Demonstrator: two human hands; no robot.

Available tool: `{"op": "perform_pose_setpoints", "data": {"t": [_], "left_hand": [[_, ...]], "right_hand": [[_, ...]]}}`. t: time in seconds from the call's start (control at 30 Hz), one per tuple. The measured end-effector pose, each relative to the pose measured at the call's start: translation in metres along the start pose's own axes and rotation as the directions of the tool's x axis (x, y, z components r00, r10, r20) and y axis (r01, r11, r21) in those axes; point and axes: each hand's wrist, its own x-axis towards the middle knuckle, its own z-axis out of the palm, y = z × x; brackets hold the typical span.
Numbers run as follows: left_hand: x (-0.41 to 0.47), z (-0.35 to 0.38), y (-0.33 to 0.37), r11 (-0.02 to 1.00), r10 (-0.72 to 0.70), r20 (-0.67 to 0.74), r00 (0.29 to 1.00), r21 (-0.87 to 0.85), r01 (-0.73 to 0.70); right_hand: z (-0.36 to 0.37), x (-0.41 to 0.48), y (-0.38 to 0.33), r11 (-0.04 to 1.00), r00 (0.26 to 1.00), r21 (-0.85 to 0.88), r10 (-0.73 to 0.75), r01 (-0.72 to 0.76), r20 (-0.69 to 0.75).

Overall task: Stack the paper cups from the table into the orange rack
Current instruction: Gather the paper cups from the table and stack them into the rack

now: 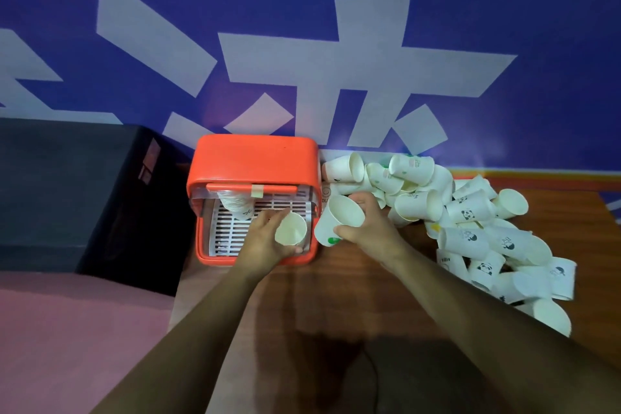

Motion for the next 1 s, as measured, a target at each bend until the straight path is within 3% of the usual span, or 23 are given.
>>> {"op": "perform_pose_setpoints", "data": {"t": [0.23,0.33,0.47,0.6,0.9,1.0], "left_hand": [[-0.003,-0.017,-0.013,0.998,0.027,0.201,0.979,-0.067,-0.014],[-0.012,-0.031,-0.019,0.995,0.009,0.14,0.99,-0.098,0.005],[-0.025,-0.045,-0.006,0.954,-0.047,-0.006,0.999,-0.297,0.043],[-0.027,-0.049,0.006,0.91,-0.026,0.013,1.0,-0.413,0.029],[-0.013,-0.033,-0.014,0.949,-0.008,0.099,0.995,-0.313,0.039],[-0.01,-0.028,-0.02,0.969,0.033,0.069,0.997,-0.248,-0.015]], "right_hand": [[0.021,0.003,-0.01,0.992,0.989,-0.003,-0.123,0.124,0.085],[0.027,0.002,-0.015,0.983,0.976,-0.005,-0.184,0.186,0.12],[0.04,0.0,-0.013,0.97,0.958,-0.043,-0.23,0.241,0.169],[0.053,0.0,-0.009,0.901,0.921,-0.218,-0.338,0.376,0.192],[0.077,0.015,0.009,0.82,0.899,-0.383,-0.337,0.426,0.279],[0.08,0.019,0.013,0.859,0.913,-0.344,-0.284,0.378,0.294]]}}
